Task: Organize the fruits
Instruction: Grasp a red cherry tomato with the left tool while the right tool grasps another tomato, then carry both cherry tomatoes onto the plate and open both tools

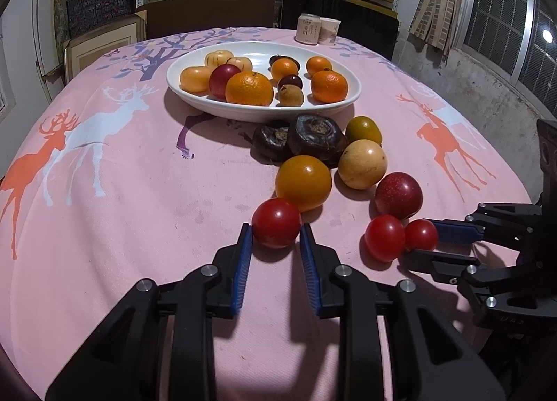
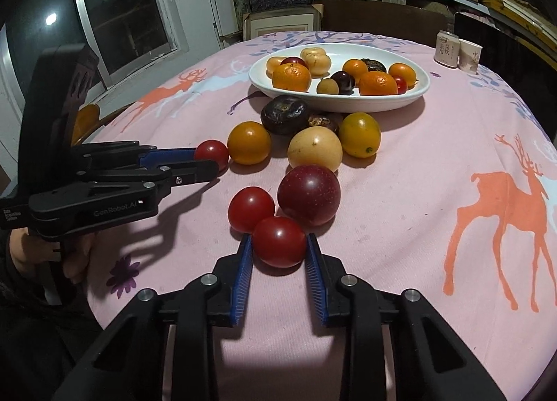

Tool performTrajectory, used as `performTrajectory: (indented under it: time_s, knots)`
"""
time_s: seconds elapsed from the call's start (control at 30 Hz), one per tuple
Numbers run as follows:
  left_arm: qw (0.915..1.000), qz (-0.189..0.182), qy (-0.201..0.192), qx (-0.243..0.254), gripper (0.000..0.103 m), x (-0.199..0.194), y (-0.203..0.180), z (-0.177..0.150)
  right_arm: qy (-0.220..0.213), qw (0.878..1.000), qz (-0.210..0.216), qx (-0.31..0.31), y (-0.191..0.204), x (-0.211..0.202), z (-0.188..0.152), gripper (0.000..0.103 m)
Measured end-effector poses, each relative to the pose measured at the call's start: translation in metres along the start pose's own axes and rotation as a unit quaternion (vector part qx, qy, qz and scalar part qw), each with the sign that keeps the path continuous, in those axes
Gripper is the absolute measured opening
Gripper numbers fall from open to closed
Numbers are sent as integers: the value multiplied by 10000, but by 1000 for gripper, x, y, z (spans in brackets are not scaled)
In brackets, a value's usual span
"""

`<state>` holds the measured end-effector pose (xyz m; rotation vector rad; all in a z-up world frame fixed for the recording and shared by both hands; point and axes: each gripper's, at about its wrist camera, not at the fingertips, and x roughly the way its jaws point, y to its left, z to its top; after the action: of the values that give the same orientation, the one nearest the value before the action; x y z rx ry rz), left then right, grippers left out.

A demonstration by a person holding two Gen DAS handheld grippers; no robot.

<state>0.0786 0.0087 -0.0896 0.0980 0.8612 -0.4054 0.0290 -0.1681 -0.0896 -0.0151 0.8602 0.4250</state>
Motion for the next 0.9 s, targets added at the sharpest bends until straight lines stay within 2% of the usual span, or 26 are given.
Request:
performTrajectory:
  time_s: [0.07,0.13,0.17,0.27,0.33,0.9]
  knots:
    - [10000,37,28,-7,29,2,0,2,-1,10000,11,52,-2,0,-1,31]
    - [10000,49,62,-7,38,5,-1,5,-8,10000,24,90,-4,-1,-2,31]
    - [10000,63,70,-11,38,6,-1,6,-18,9999,21,98,-4,-1,-2,31]
    - [9999,47,102,-7,38,8,-1,8,-43,9999,36,136,-6,-3,-3,31]
    - [10000,37,2,7,30,5,-1,7,-76,9998,42,175,-8,-6,-3,31]
    - [9995,114,-297,-92,29,-15,3,6,-585,9964,67,613,-34,-44,5,31]
